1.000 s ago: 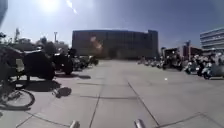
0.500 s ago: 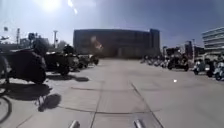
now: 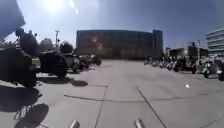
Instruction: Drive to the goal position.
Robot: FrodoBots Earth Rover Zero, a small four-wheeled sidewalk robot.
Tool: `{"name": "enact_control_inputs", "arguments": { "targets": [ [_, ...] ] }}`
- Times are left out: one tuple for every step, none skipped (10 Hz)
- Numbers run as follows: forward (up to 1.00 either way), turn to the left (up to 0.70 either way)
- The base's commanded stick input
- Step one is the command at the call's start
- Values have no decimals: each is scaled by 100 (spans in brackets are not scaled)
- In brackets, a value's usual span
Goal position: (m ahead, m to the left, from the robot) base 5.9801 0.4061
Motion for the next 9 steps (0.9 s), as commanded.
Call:
{"name": "enact_control_inputs", "arguments": {
  "targets": [
    [0, -46],
    [0, -4],
    [0, 0],
    [0, 0],
    [26, -6],
    [85, -25],
    [85, -34],
    [85, -34],
    [85, -34]
  ]
}}
